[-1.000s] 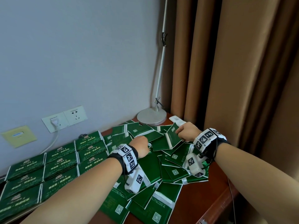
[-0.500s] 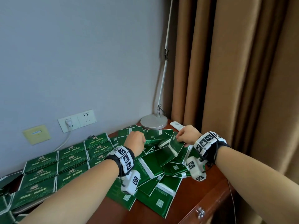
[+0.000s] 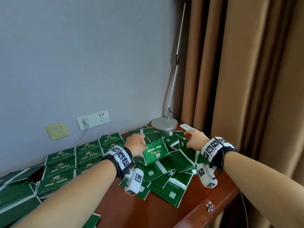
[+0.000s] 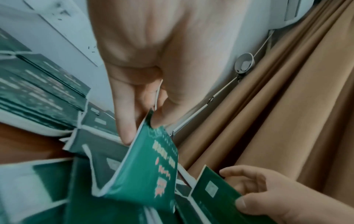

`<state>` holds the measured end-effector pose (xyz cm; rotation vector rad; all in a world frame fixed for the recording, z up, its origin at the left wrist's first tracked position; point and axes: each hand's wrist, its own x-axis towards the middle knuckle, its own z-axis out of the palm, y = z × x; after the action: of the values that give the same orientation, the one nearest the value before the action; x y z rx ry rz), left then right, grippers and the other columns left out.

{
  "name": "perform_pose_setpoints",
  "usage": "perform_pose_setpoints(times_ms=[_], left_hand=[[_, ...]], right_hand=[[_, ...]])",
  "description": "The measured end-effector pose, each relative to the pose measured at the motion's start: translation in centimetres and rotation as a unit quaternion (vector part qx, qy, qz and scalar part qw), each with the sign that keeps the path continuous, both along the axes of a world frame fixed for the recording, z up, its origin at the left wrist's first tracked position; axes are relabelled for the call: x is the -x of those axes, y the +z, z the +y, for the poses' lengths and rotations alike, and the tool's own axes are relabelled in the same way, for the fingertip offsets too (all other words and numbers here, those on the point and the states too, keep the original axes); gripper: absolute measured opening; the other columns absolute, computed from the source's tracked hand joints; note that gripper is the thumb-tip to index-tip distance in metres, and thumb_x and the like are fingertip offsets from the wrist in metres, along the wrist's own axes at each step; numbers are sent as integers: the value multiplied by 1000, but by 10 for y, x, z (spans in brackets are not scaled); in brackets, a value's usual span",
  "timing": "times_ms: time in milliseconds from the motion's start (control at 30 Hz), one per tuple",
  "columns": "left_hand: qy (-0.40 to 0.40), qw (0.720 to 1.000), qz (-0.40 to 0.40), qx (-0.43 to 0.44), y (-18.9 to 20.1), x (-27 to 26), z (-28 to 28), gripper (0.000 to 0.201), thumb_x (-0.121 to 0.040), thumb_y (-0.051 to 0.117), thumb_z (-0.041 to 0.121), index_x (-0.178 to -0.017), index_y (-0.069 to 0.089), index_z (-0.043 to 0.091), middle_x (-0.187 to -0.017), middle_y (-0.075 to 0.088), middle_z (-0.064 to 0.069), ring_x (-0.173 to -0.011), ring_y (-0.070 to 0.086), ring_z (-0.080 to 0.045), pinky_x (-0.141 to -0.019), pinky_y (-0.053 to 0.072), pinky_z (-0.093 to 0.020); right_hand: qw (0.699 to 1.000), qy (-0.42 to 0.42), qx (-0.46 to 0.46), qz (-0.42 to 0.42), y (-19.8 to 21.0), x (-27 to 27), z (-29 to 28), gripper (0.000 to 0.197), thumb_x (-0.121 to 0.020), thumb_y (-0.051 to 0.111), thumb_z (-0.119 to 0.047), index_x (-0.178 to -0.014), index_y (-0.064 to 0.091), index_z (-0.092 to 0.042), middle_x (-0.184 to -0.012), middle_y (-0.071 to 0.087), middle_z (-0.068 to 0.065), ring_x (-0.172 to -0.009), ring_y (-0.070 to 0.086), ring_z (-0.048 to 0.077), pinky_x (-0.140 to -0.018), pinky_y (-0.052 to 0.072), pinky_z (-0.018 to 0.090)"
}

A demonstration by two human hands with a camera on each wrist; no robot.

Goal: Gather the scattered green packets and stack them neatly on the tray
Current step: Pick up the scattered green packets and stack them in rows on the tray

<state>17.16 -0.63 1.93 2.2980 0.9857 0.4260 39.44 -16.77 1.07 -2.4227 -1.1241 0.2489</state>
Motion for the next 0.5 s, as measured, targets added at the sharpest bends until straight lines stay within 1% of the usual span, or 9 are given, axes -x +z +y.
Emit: perform_pose_setpoints(times_ms=[33,100,167,200,233,300,367,433,500], left_hand=[[4,1000,20,14,-3,5,1,12,-85,66,-1,-86,63,10,-105,63,-10,-78,72,-25,-68,62,-38],[16,998,59,32,-9,11,1,11,-86,65,1,-92,64,10,-101,63,-11,-81,72,-28,-73,62,-42],[14,994,108,2,-14,14,4,12,-85,65,6,-96,67,10,-99,66,-11,-84,70,-26,-74,61,-38],[9,992,127,-24,-17,14,6,14,-84,67,8,-97,69,11,-100,68,-8,-86,68,-23,-75,59,-34],[4,990,137,-44,-20,14,7,16,-82,69,11,-98,69,13,-102,68,-4,-90,65,-20,-77,55,-31],[-8,988,142,-54,-24,12,10,21,-81,71,16,-102,67,16,-106,65,0,-96,61,-17,-82,49,-28],[-24,989,142,-44,-29,7,10,29,-82,73,23,-109,64,19,-112,62,1,-100,60,-17,-89,49,-31],[-41,987,149,-34,-35,2,8,41,-81,75,28,-118,59,20,-119,60,-1,-104,60,-18,-94,49,-34],[-56,986,157,-25,-41,-4,7,53,-81,77,31,-128,55,20,-129,57,-3,-113,58,-20,-98,47,-33]], right_hand=[[1000,9,10,6,-3,3,2,58,-73,73,-10,-128,58,-21,-113,65,3,-97,64,17,-84,56,31],[998,45,32,29,-6,9,5,49,-74,77,-18,-121,61,-22,-107,66,2,-88,67,16,-76,59,31],[993,86,51,65,-9,17,7,39,-80,75,-37,-113,61,-24,-100,68,3,-79,69,16,-62,57,28],[991,97,54,77,-11,19,9,37,-82,71,-44,-111,62,-23,-95,70,5,-75,69,16,-58,56,27],[991,97,53,80,-12,21,9,37,-84,68,-47,-110,63,-21,-90,70,4,-71,69,15,-55,55,26],[993,81,56,68,-14,24,10,34,-87,66,-42,-109,65,-16,-78,67,-1,-64,64,11,-52,50,23],[993,63,78,55,-15,25,8,33,-87,68,-35,-111,65,-13,-77,64,-4,-63,60,8,-51,45,19],[991,55,111,45,-17,26,7,36,-87,69,-35,-115,63,-12,-83,62,-3,-67,58,8,-54,45,19],[988,58,141,26,-23,26,7,46,-85,70,-41,-119,62,-11,-100,66,0,-80,62,12,-69,51,23]])
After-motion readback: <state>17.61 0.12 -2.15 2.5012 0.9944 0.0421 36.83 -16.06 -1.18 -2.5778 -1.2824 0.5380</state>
